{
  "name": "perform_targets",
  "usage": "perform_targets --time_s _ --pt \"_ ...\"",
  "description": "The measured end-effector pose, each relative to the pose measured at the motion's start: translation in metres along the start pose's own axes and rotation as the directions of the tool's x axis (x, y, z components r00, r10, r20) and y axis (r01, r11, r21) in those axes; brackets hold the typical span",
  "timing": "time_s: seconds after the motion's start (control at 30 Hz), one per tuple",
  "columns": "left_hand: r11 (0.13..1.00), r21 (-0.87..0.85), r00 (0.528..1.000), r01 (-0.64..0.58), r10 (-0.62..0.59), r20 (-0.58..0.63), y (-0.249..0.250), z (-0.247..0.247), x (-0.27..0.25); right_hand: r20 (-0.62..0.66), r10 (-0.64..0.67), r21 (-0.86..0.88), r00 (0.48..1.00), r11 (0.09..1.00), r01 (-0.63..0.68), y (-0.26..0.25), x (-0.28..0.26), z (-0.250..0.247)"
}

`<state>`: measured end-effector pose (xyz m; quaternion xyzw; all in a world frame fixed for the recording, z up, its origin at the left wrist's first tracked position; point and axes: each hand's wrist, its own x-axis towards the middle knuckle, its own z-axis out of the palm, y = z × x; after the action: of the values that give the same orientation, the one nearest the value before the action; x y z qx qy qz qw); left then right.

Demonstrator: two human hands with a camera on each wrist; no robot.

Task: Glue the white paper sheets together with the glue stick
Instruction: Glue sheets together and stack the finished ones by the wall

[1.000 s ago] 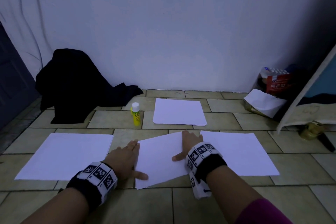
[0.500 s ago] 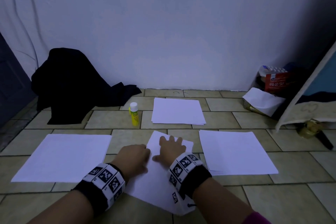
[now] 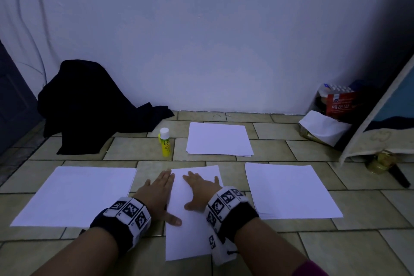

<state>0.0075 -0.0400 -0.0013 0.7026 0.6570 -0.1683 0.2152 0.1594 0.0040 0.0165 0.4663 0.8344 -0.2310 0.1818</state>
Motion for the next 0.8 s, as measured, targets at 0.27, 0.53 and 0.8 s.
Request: perform_targets --time_s 0.27,0.53,0.8 --pt "0.997 0.079 0.999 0.009 -0.006 -0.041 0.000 -0.007 -0.005 -0.069 0.218 -0.004 0.974 0.976 -0.218 0.036 -0.006 -0.008" --pt "0.973 0.231 0.950 0.010 0.063 -0.305 0.001 -0.031 -0.019 -0.498 0.181 -0.056 0.848 0.969 -0.240 0.005 -0.009 0.009" --pt "0.991 0.119 0.964 -0.059 0.088 -0.250 0.014 -0.014 -0.012 -0.112 0.068 -0.001 0.991 0.998 -0.069 0.018 -0.008 0.007"
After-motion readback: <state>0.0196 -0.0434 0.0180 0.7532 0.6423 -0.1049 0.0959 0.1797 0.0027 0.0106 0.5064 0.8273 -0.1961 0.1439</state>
